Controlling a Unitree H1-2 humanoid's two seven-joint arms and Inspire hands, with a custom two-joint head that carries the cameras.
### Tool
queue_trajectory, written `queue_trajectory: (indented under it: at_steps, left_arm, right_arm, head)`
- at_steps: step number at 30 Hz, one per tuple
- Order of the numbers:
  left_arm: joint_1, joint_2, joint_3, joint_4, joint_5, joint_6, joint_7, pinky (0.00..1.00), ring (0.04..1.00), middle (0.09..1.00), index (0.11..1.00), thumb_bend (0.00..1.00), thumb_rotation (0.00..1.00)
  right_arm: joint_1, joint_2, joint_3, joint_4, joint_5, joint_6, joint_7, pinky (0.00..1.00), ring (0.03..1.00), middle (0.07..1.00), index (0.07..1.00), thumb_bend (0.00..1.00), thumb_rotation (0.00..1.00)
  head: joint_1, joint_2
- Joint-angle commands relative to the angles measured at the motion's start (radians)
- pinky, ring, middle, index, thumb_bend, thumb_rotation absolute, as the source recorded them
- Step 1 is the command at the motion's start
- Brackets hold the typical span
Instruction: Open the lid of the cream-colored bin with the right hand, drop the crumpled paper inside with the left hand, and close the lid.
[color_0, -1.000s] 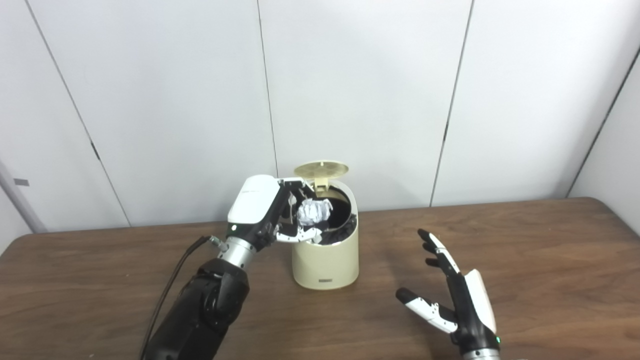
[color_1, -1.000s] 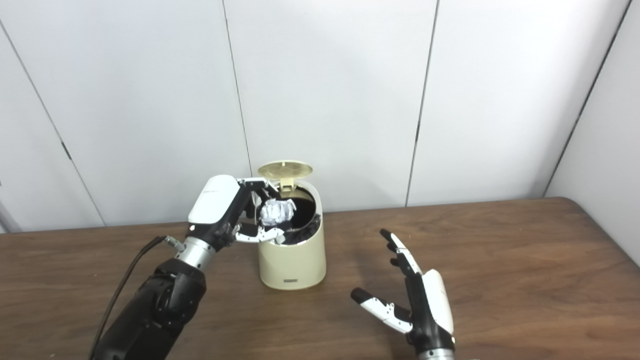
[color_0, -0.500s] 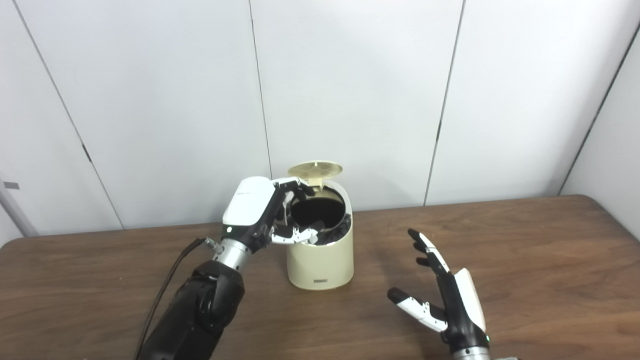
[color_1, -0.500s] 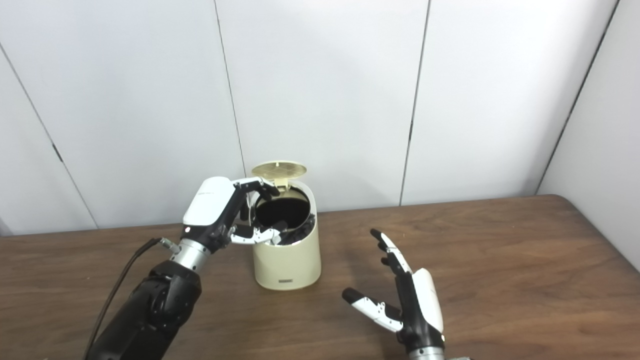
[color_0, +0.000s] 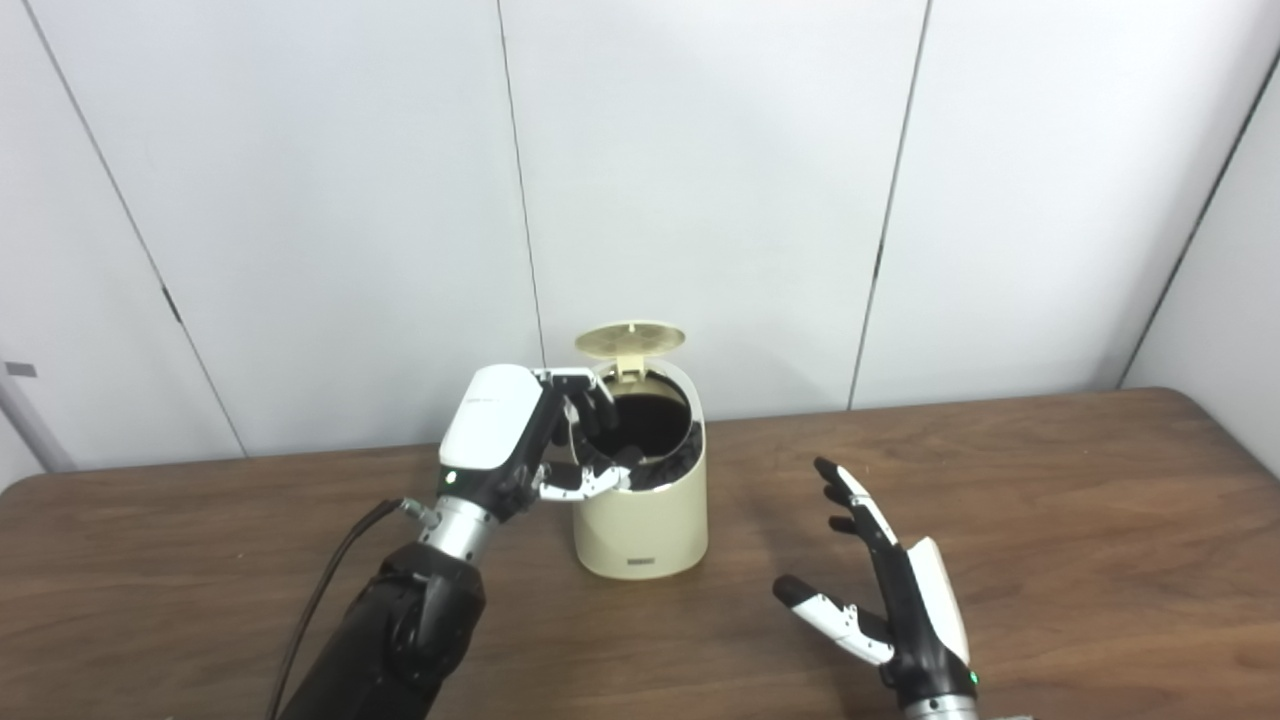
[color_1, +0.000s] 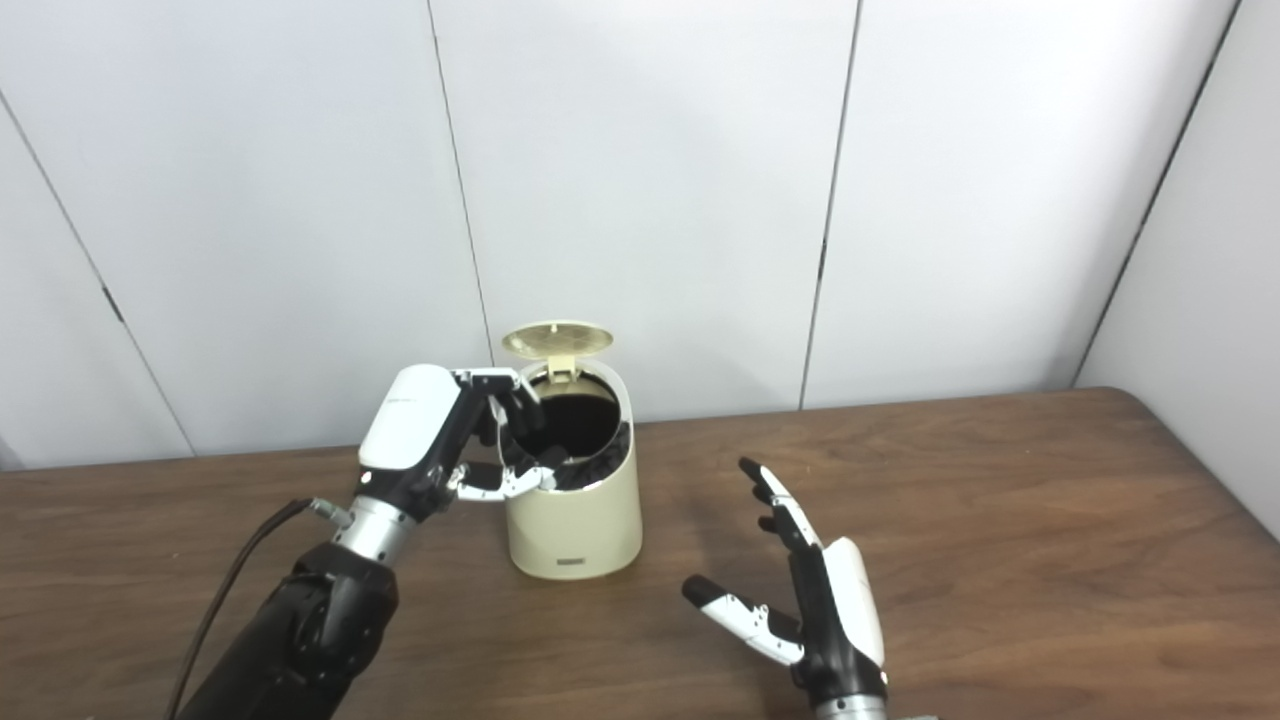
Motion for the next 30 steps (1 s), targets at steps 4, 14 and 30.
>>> queue_trajectory:
  at_steps: [4, 14, 30]
  left_arm:
    - [0.017, 0.027, 0.037, -0.080, -0.033, -0.068, 0.003, 0.27, 0.367, 0.477, 0.488, 0.52, 0.00]
    - [0.139, 0.039, 0.151, -0.233, -0.145, -0.087, -0.048, 0.27, 0.417, 0.492, 0.504, 0.50, 0.00]
    - [0.350, 0.052, 0.344, -0.318, -0.290, -0.036, -0.075, 0.26, 0.415, 0.491, 0.499, 0.50, 0.00]
  right_arm:
    - [0.017, 0.024, 0.016, 0.013, 0.005, -0.023, -0.005, 0.77, 0.866, 0.900, 0.894, 0.80, 0.82]
    - [0.019, 0.008, 0.012, 0.013, 0.011, -0.020, 0.005, 0.78, 0.870, 0.904, 0.903, 0.77, 0.82]
    - [0.014, -0.017, 0.003, 0.032, 0.017, -0.033, 0.001, 0.77, 0.868, 0.900, 0.896, 0.77, 0.83]
  head:
    - [0.003, 0.000]
    - [0.018, -0.003]
    - [0.039, -0.009]
